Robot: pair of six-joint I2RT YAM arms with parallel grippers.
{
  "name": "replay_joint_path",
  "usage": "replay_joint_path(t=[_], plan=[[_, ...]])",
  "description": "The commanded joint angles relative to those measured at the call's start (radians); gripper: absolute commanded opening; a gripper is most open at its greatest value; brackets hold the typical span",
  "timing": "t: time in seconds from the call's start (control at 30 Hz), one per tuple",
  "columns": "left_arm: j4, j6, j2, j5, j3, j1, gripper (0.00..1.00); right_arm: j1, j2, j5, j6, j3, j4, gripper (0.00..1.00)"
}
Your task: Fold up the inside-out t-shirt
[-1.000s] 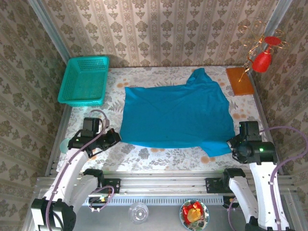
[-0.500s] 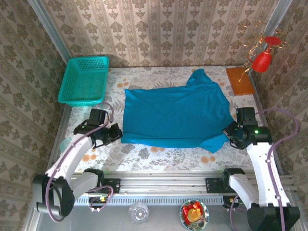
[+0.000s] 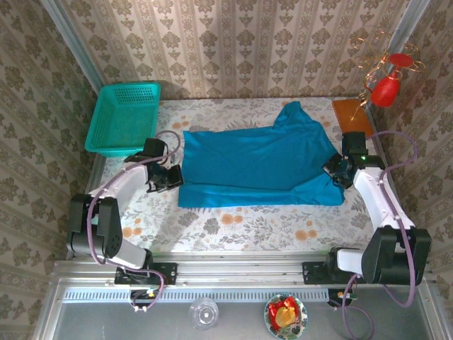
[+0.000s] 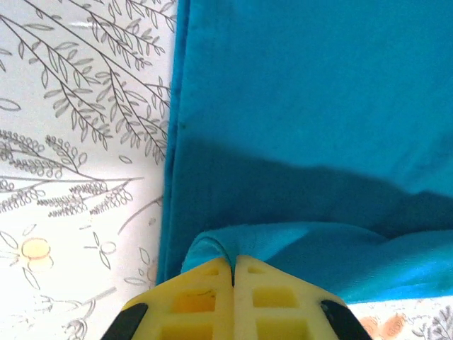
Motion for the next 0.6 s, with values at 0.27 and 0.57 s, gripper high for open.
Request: replay_joint_path(t=[0.27,0.57], plan=[[0.040,0.060,0.122,-0.017,0.053,0.029,0.01,-0.025,0.213,-0.156,-0.163,0.127,0.117,0.00],[0.064,0.058,0.175,-0.033,0.063,0.029,0.02,-0.025,0.363,-0.221,-0.217,0.222,0.098,0.00]])
